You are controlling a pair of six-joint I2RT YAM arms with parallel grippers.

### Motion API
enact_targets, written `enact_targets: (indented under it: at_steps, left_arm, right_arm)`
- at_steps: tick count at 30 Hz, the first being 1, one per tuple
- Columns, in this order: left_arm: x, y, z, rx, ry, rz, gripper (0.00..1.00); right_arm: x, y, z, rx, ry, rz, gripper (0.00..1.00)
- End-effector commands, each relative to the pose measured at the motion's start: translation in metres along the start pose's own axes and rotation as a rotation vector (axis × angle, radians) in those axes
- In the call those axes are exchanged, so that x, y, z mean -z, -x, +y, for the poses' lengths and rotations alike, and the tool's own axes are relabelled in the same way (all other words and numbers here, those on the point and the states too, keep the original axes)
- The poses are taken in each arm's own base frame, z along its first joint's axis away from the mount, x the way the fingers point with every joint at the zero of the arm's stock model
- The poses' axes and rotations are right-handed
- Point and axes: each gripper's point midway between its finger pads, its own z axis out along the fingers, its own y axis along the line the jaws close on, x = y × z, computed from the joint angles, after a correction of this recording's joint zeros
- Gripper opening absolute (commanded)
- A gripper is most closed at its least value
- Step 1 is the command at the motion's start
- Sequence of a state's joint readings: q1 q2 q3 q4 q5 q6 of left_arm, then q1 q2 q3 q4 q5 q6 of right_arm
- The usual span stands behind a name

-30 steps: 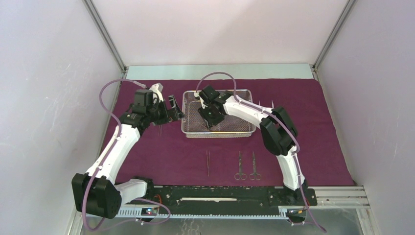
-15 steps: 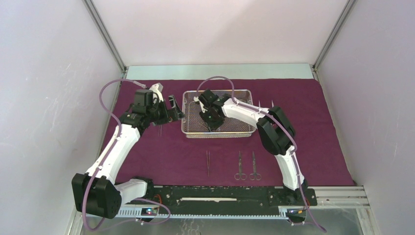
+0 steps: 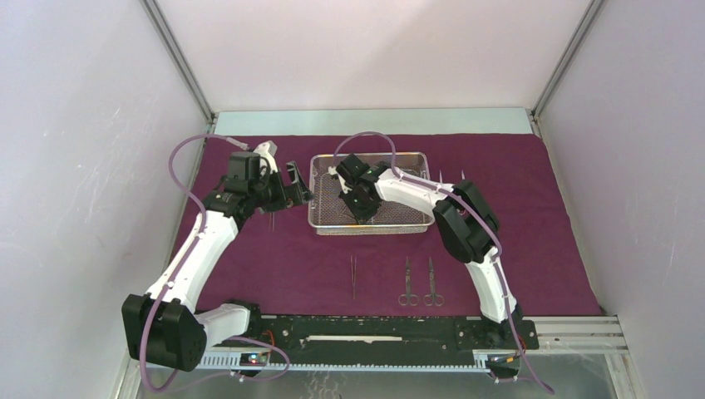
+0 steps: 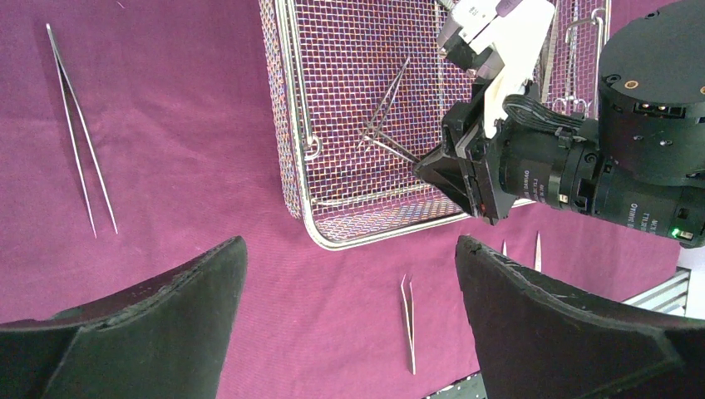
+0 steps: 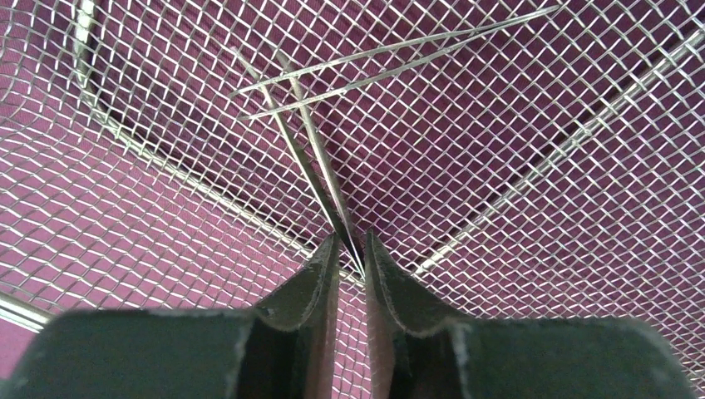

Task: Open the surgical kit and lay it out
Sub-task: Pick up the medical item from the container.

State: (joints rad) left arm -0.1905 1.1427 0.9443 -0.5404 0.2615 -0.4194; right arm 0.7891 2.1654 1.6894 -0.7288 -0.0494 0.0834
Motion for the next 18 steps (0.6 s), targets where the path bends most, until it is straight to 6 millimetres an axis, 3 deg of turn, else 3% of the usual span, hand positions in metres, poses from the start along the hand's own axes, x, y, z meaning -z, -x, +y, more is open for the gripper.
enact_targets:
  at_steps: [1,8,18]
  left_arm:
    - [-0.004,-0.005,0.004,-0.006,0.006,0.001,1.0]
    - [-0.004,-0.006,0.004,-0.006,0.005,0.002,1.0]
    - [-0.004,-0.005,0.003,-0.006,0.004,0.002,1.0]
  right_arm:
    - [-0.004,-0.009,0.0,0.018,-0.018,0.023,0.22]
    - [0.006,0.002,-0.004,0.008,-0.043,-0.022,0.12]
    - [0.045,0.027,-0.015,-0.024,-0.098,-0.137,0.08]
